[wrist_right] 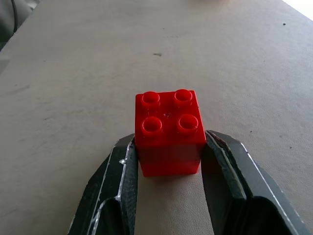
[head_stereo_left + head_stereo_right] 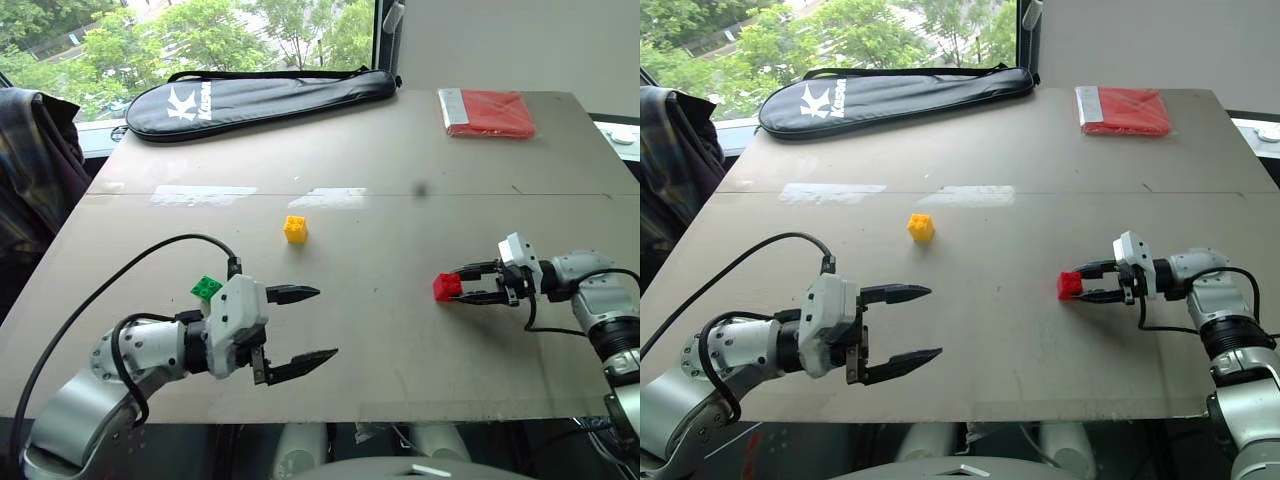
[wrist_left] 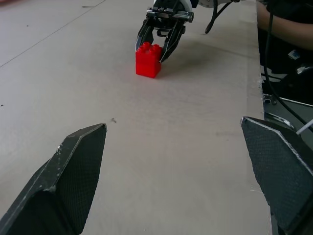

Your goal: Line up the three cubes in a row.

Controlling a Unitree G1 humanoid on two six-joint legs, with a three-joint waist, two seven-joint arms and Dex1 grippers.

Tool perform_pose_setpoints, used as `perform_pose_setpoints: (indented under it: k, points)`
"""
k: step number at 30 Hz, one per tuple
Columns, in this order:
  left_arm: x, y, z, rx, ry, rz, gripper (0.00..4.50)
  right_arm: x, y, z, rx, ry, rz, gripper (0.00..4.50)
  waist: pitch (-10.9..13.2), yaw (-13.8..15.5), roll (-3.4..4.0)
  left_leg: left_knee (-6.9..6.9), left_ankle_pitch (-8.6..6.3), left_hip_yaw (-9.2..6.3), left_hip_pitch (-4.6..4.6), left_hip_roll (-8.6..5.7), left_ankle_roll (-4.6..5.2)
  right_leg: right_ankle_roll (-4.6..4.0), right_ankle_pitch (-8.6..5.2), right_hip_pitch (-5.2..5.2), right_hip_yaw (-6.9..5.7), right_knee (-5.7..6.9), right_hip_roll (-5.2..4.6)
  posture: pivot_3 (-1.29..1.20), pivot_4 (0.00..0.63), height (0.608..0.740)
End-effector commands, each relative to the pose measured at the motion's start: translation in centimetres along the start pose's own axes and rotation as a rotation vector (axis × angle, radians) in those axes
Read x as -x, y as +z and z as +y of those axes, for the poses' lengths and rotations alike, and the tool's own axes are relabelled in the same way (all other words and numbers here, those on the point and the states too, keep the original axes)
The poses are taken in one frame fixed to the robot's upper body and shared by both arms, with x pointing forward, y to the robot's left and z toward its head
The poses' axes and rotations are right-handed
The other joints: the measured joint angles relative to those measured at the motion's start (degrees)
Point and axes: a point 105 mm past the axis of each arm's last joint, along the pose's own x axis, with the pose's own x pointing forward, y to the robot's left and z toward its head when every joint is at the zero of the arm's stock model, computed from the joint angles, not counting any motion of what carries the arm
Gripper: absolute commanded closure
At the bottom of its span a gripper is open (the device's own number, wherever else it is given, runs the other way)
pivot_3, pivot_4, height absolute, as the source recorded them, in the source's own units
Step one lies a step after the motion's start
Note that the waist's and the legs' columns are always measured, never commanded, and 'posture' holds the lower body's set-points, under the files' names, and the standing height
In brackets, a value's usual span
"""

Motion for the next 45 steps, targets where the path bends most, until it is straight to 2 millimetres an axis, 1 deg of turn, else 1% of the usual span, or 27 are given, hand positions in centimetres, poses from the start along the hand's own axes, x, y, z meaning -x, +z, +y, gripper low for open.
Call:
perform_pose_setpoints:
  k: [1, 10, 14, 17, 18, 19, 21, 22, 27, 31, 33, 34, 36, 39, 42, 45]
  points:
    - [0.1, 0.8, -0.2, -0.012, -0.051, -0.041, 0.00, 0.3, 0.5, 0.2, 0.043, 0.049, -0.006, 2.73, 0.00, -0.03, 0.00, 0.02, 0.00, 0.00, 0.00, 0.00, 0.00, 0.00, 0.00, 0.00, 0.00, 0.01, 0.00, 0.00, 0.150, 0.708]
    - [0.2, 0.4, 0.2, -0.014, -0.080, -0.035, 0.00, 0.3, 0.3, 0.1, 0.029, 0.069, 0.000, 2.73, 0.01, -0.08, 0.00, 0.14, 0.00, -0.03, 0.03, 0.01, 0.00, -0.01, 0.00, -0.01, 0.02, 0.22, 0.00, 0.00, 0.150, 0.708]
    - [0.1, 0.5, 0.2, -0.017, -0.082, -0.036, 0.00, 0.4, 0.5, 0.1, -0.014, 0.085, -0.001, 2.73, 0.02, -0.07, 0.00, 0.15, 0.00, -0.04, 0.03, 0.01, 0.00, -0.01, 0.00, -0.01, 0.02, 0.24, -0.02, 0.00, 0.150, 0.708]
    - [0.0, 0.4, 0.1, -0.017, -0.082, -0.035, 0.00, 0.3, 0.5, -0.1, -0.012, 0.082, -0.004, 1.71, 0.02, -0.07, 0.00, 0.16, 0.00, -0.04, 0.04, 0.02, 0.00, -0.01, 0.00, -0.01, 0.03, 0.25, -0.02, 0.00, 0.150, 0.708]
    - [0.0, 0.4, 0.2, -0.016, -0.081, -0.036, 0.00, 0.3, 0.6, -0.2, 0.005, 0.073, -0.008, 1.43, 0.04, -0.07, 0.02, 0.16, 0.00, -0.05, 0.04, 0.02, 0.00, -0.01, 0.00, -0.01, 0.02, 0.26, -0.02, 0.00, 0.150, 0.708]
    - [0.0, 0.5, 0.2, -0.016, -0.080, -0.037, 0.00, 0.3, 0.6, -0.4, 0.020, 0.063, -0.013, 1.06, 0.04, -0.07, 0.02, 0.16, 0.00, -0.05, 0.03, 0.02, 0.00, -0.01, 0.00, -0.02, 0.02, 0.26, -0.02, 0.00, 0.150, 0.708]
    - [0.0, 0.4, 0.2, -0.013, -0.075, -0.038, 0.00, 0.3, 0.6, -0.5, 0.032, 0.053, -0.011, 0.17, 0.06, -0.07, 0.02, 0.16, 0.00, -0.04, 0.03, 0.02, 0.00, -0.01, 0.00, -0.02, 0.02, 0.26, -0.02, 0.00, 0.150, 0.708]
    - [0.1, 0.4, 0.2, -0.010, -0.072, -0.037, 0.00, 0.4, 0.5, -0.5, 0.033, 0.050, -0.008, 0.08, 0.07, -0.07, 0.03, 0.16, 0.00, -0.04, 0.03, 0.01, 0.00, -0.01, 0.00, -0.02, 0.03, 0.26, -0.02, 0.00, 0.150, 0.708]
    - [0.4, 0.3, 0.3, 0.003, 0.000, -0.051, 0.00, 1.0, 0.9, -0.7, 0.052, 0.011, -0.044, 0.08, 0.12, -0.10, 0.07, 0.16, 0.00, -0.03, 0.03, 0.02, 0.00, -0.01, 0.00, -0.03, 0.04, 0.27, -0.03, 0.00, 0.150, 0.708]
    - [1.4, -0.3, 0.8, 0.022, 0.146, -0.050, 0.00, 1.8, 2.2, -0.4, 0.067, -0.019, -0.116, 0.08, 0.17, -0.09, 0.08, 0.16, 0.00, -0.06, 0.03, 0.05, 0.00, -0.01, 0.00, -0.03, 0.01, 0.30, -0.05, 0.00, 0.150, 0.708]
    - [2.7, 0.1, 3.1, -0.084, 0.428, -0.092, 0.00, 2.5, 3.7, -0.9, 0.056, -0.093, -0.218, 0.08, 0.20, 0.01, 0.10, 0.16, 0.00, -0.05, 0.03, 0.12, 0.00, -0.01, 0.00, -0.03, 0.00, 0.32, -0.08, 0.00, 0.150, 0.708]
    - [3.5, 0.1, 3.9, -0.101, 0.548, -0.104, 0.00, 2.8, 4.3, -1.0, 0.044, -0.125, -0.263, 0.08, 0.21, 0.05, 0.10, 0.17, 0.00, -0.04, 0.03, 0.12, 0.00, -0.01, 0.00, -0.03, 0.01, 0.34, -0.11, 0.00, 0.150, 0.708]
    - [4.6, -0.1, 3.8, -0.048, 0.679, -0.157, 0.00, 3.3, 5.1, -0.5, 0.042, -0.130, -0.310, 0.08, 0.22, 0.15, 0.05, 0.20, 0.00, -0.05, 0.04, 0.08, 0.00, 0.00, 0.01, -0.01, 0.01, 0.36, -0.18, 0.00, 0.150, 0.708]
    - [6.3, -1.5, 3.1, 0.039, 0.828, -0.178, 0.00, 3.2, 6.1, 0.6, 0.014, -0.114, -0.361, 0.08, 0.23, -0.04, 0.02, 0.22, -0.01, 0.01, 0.06, 0.11, 0.01, 0.01, 0.01, 0.00, 0.04, 0.36, -0.28, 0.00, 0.150, 0.708]
    - [8.9, -3.9, 2.9, 0.070, 0.995, -0.124, 0.00, 2.9, 6.7, 2.1, 0.003, -0.052, -0.411, 0.08, 0.24, 0.03, 0.00, 0.21, -0.01, -0.03, 0.02, 0.09, 0.01, 0.01, 0.00, -0.02, -0.02, 0.34, -0.26, 0.00, 0.150, 0.708]
    - [10.7, -5.7, 2.6, 0.076, 1.072, -0.073, 0.00, 3.1, 6.8, 2.6, 0.009, -0.035, -0.433, 0.08, 0.27, 0.09, -0.04, 0.23, -0.01, -0.06, 0.08, -0.04, 0.01, 0.01, 0.00, -0.02, -0.03, 0.42, -0.18, 0.00, 0.150, 0.708]
